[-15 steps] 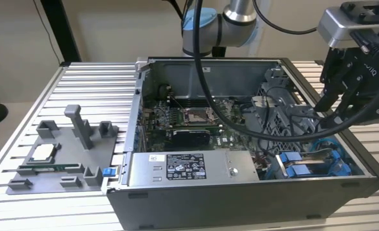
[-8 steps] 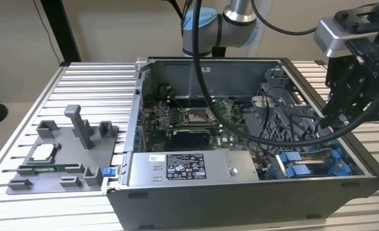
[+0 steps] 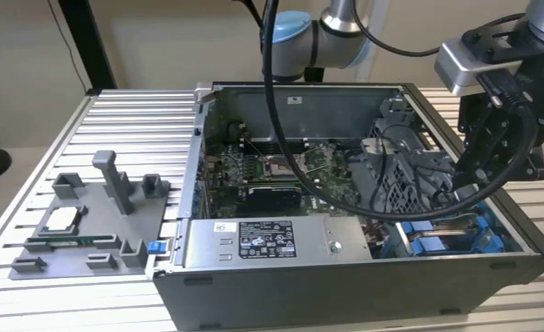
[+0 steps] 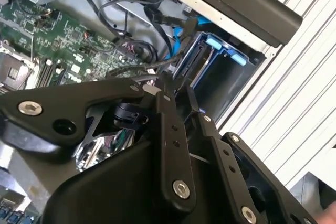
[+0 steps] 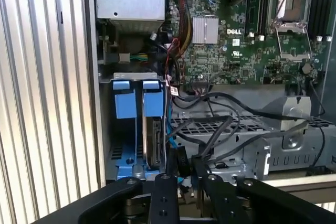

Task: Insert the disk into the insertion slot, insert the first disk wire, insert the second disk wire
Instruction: 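Insert the first disk wire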

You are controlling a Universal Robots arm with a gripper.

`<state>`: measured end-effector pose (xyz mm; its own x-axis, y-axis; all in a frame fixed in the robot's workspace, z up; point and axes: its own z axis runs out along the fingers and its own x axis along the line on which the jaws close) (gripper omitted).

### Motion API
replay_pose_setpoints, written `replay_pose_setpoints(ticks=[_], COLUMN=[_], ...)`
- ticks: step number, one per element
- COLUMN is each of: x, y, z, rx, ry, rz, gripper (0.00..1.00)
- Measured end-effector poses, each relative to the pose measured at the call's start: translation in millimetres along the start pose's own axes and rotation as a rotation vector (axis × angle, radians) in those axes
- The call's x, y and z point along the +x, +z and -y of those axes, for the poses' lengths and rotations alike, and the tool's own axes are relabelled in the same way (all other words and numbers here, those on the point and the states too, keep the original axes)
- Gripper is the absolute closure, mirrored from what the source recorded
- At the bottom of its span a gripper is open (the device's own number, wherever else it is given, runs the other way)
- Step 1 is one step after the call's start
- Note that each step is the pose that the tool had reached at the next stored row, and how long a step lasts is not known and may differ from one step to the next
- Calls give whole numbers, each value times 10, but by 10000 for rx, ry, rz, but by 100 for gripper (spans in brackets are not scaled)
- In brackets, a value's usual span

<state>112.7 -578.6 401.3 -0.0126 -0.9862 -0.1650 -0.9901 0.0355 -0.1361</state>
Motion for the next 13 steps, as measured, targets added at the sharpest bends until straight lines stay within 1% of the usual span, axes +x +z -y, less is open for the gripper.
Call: replay_pose_setpoints(ticks=[3,7,13], x=[1,12,19], y=[3,15,29], z=[-1,-6,-11], rx=[-10,-32,-75], ry=[-221,-361,-625], rz=[10,18,10], gripper=[0,0,0])
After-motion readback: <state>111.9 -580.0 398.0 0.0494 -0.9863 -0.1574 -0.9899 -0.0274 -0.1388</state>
